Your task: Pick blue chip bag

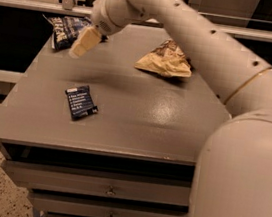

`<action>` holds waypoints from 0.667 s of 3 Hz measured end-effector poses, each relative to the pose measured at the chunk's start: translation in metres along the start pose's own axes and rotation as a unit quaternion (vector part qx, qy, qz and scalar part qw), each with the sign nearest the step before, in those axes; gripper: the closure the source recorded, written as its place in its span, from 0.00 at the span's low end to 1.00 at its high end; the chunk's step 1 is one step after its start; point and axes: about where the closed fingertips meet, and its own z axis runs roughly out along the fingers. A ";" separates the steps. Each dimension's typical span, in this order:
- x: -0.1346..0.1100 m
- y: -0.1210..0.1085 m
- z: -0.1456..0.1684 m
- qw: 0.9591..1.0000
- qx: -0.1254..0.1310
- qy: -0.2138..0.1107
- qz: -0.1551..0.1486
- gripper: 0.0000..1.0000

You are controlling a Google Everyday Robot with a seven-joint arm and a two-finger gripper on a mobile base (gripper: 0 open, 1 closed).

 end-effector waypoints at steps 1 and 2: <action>-0.013 -0.022 0.050 0.999 0.020 -0.022 0.013 0.00; -0.016 -0.039 0.087 0.999 0.033 -0.022 0.029 0.00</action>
Offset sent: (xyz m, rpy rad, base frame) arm 0.1098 0.0920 -0.0359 0.0960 -0.0120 -0.1230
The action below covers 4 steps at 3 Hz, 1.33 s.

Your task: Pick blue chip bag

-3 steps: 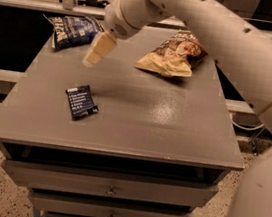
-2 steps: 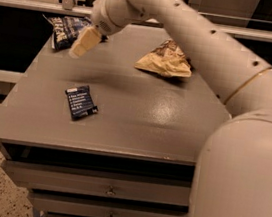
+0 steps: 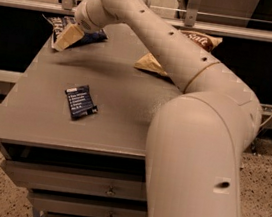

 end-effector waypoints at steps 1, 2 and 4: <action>0.011 -0.015 0.023 1.000 0.017 0.009 0.024 0.00; 0.022 -0.022 0.036 0.998 0.022 0.021 0.047 0.00; 0.038 -0.025 0.046 0.996 0.028 0.041 0.076 0.49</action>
Offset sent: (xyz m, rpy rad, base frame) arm 0.0558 0.0019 -0.0365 0.0143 0.0853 -0.1572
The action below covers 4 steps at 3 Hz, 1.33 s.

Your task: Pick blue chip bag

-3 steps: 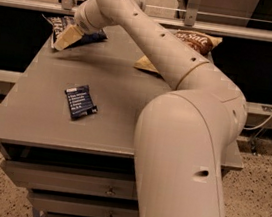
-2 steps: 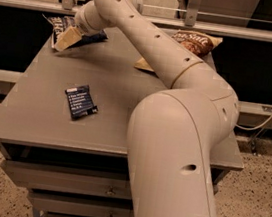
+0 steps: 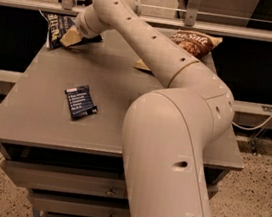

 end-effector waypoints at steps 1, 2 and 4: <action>0.002 0.000 -0.001 1.000 0.002 0.002 0.005 0.71; -0.008 -0.002 -0.030 1.000 0.013 -0.022 -0.002 0.95; -0.041 -0.001 -0.160 0.990 0.053 -0.114 -0.065 1.00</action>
Offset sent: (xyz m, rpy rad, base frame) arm -0.0374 -0.0420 0.0724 0.0951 -0.1207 -0.0035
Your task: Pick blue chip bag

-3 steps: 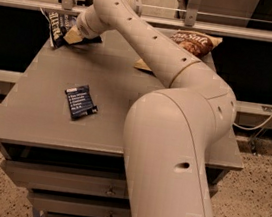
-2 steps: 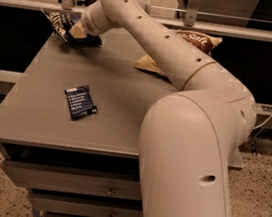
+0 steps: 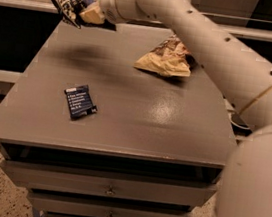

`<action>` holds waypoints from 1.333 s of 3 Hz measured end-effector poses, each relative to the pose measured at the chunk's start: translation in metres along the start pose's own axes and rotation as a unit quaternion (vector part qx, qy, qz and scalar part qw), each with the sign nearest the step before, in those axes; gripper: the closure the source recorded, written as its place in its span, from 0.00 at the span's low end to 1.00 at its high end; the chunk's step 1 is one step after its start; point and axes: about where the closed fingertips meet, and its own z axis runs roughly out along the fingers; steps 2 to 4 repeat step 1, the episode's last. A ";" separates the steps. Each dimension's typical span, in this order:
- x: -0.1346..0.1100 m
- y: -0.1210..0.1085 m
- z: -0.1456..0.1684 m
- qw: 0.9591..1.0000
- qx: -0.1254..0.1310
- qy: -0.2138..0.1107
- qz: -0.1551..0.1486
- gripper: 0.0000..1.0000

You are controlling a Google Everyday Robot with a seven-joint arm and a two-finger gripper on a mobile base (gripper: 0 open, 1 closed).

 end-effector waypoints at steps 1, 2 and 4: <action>0.005 -0.006 -0.014 1.000 0.007 -0.002 -0.005 1.00; 0.005 -0.006 -0.014 1.000 0.007 -0.002 -0.005 1.00; 0.005 -0.006 -0.014 1.000 0.007 -0.002 -0.005 1.00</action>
Offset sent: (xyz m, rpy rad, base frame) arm 0.0000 0.0000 0.0000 0.0000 0.0000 0.0000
